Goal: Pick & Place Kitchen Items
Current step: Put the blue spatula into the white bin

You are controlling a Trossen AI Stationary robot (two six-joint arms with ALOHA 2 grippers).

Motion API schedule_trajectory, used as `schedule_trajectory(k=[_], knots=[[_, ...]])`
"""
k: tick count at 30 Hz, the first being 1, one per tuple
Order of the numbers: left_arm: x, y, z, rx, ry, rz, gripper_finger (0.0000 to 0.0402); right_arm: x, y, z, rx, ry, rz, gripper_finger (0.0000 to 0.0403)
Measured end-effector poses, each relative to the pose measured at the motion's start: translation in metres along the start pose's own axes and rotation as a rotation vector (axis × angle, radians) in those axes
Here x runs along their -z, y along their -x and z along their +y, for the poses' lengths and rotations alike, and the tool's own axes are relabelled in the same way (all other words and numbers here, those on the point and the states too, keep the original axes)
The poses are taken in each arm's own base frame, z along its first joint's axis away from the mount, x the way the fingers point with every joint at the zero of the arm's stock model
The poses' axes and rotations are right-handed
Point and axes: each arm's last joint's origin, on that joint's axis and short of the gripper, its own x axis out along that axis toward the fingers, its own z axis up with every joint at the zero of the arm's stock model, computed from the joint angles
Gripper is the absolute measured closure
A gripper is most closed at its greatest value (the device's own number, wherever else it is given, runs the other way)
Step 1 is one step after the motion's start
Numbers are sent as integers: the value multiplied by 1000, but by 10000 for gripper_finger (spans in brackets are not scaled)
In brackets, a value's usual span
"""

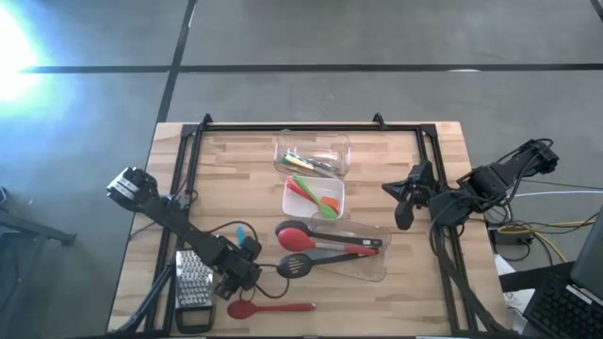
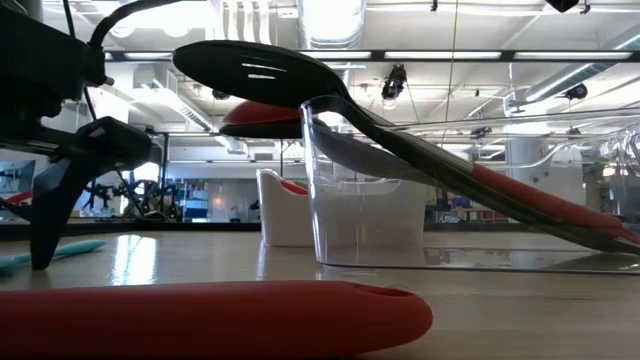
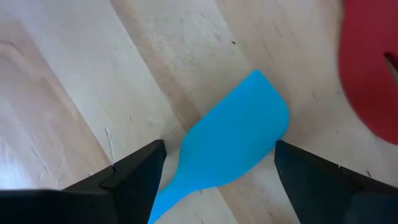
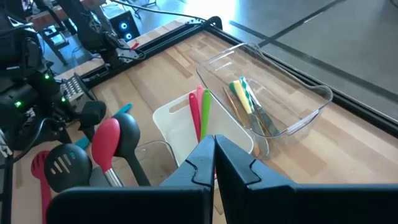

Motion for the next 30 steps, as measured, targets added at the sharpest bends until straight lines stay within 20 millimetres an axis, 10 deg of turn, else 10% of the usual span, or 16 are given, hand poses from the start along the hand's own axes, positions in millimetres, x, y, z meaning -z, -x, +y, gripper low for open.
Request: schedule_trajectory(k=[14, 30], knots=[[-2, -1, -2, 10, -40, -28, 183, 0, 0, 0, 3, 0, -2, 394], [-7, -1, -1, -27, -128, -76, 390, 0, 0, 0, 4, 2, -3, 394]])
